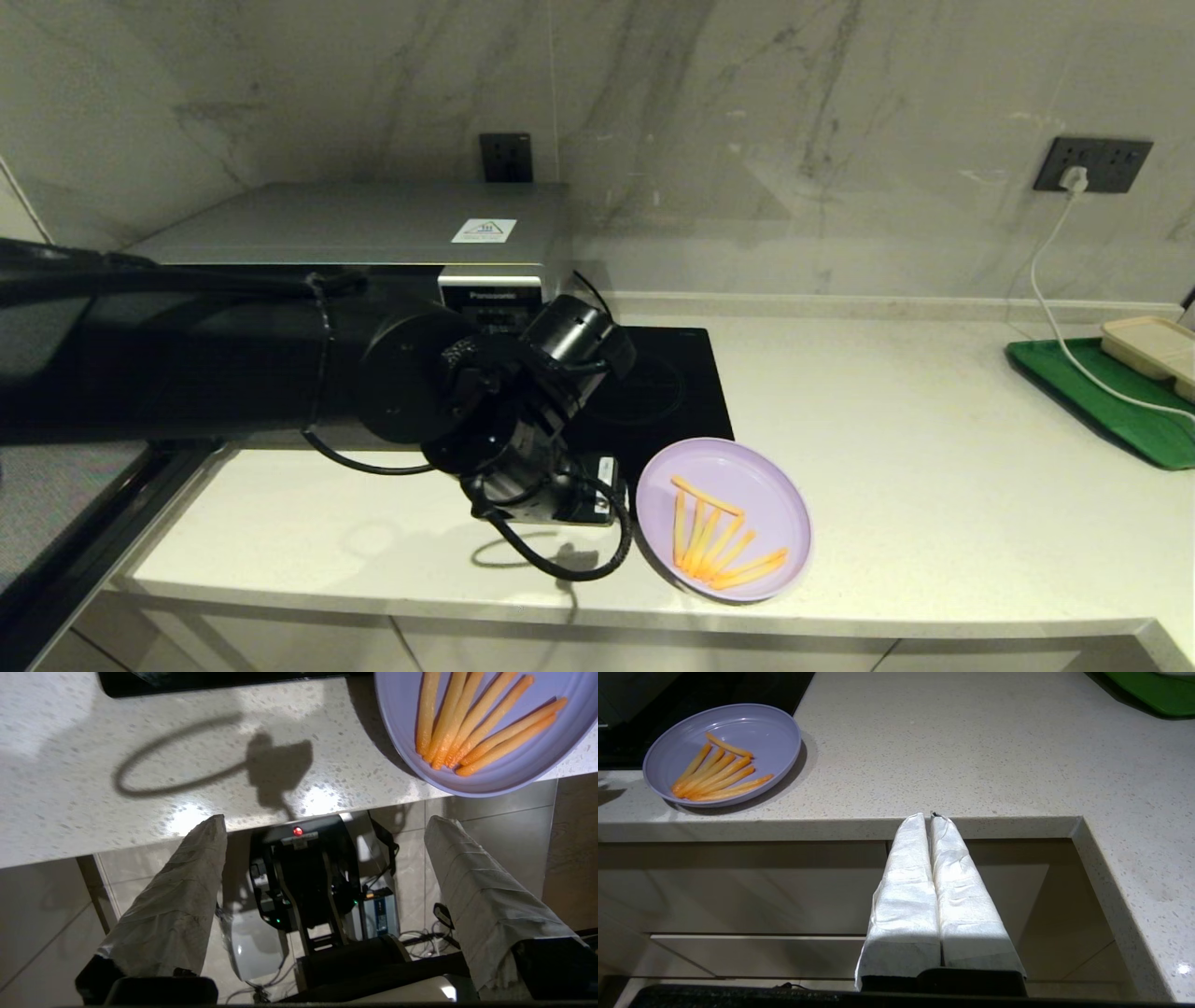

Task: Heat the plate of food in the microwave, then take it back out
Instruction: Put the plate in the microwave oven

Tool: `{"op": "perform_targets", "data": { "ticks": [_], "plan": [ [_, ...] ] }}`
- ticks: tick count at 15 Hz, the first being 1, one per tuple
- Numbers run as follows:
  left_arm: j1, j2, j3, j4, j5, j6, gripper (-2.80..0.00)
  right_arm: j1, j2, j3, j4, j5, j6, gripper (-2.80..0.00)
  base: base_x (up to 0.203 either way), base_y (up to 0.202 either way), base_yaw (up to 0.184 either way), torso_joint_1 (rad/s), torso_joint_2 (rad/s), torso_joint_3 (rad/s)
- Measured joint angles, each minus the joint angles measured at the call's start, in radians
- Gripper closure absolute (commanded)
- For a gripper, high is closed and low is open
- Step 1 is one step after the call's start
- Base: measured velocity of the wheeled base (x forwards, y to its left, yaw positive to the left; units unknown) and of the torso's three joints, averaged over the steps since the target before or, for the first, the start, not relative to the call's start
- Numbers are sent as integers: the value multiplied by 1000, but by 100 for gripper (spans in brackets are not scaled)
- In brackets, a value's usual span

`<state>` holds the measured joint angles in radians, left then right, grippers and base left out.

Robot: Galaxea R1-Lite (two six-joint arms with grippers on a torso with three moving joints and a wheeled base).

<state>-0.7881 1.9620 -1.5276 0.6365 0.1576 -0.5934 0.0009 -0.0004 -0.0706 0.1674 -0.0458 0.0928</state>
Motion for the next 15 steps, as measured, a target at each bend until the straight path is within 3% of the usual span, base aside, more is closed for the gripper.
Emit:
{"op": "perform_targets", "data": {
  "ticks": [5, 11, 15],
  "plan": [
    [-15, 80, -93, 88, -39, -43, -280, 0, 0, 0, 0, 0, 0, 0, 0, 0, 0, 0, 0, 0],
    [-6, 233, -385, 258, -40, -14, -280, 0, 0, 0, -1, 0, 0, 0, 0, 0, 0, 0, 0, 0],
    [-20, 338, -433, 285, -39, -9, -280, 0, 0, 1, -1, 0, 0, 0, 0, 0, 0, 0, 0, 0]
  ]
}}
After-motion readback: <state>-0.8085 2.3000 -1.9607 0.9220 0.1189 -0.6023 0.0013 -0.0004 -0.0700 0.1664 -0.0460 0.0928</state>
